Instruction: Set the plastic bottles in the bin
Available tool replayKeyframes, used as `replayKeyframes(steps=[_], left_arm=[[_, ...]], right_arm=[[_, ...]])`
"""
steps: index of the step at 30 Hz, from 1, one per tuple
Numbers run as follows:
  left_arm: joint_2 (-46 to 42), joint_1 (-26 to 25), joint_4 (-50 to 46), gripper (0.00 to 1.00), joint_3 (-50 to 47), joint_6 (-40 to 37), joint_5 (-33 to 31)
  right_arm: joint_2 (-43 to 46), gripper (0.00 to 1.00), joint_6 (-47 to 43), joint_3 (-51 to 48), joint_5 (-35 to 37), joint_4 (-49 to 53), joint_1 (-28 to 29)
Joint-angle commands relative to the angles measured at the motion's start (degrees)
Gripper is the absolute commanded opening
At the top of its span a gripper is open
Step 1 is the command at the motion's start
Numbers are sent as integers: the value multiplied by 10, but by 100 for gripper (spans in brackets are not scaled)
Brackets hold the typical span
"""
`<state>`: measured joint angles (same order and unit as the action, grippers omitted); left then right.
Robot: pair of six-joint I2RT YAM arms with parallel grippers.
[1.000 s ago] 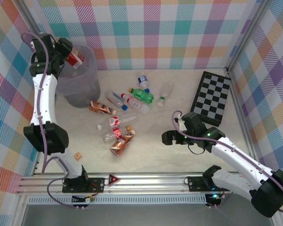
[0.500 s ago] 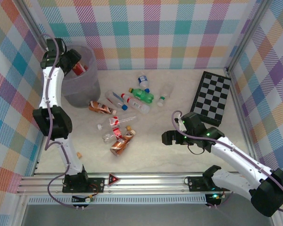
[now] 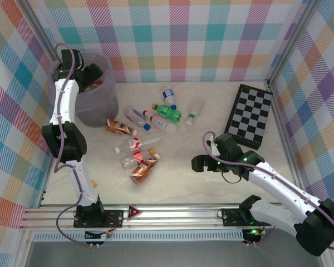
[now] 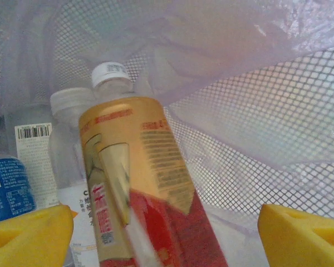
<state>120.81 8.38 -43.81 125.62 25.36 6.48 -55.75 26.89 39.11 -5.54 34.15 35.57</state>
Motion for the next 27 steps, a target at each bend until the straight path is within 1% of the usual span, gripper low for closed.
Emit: replayKeyframes(steps=[1, 11, 17, 20, 27], left_arm=[[-44, -2, -6, 86, 6, -20, -6], [-82, -2, -27, 88, 7, -53, -6], [-126, -3, -45, 90, -5, -83, -8], [-164, -7, -42, 91, -43, -98, -9], [-278, -31, -20, 91, -169, -123, -4]], right_arm=[[8, 99, 12, -3, 14, -2, -3], [8, 99, 19, 3, 21, -1, -6], [3, 99, 23, 5, 16, -5, -14], [-9, 99, 25, 14, 11, -7, -19], [-36, 99, 30, 32, -2, -18, -31]])
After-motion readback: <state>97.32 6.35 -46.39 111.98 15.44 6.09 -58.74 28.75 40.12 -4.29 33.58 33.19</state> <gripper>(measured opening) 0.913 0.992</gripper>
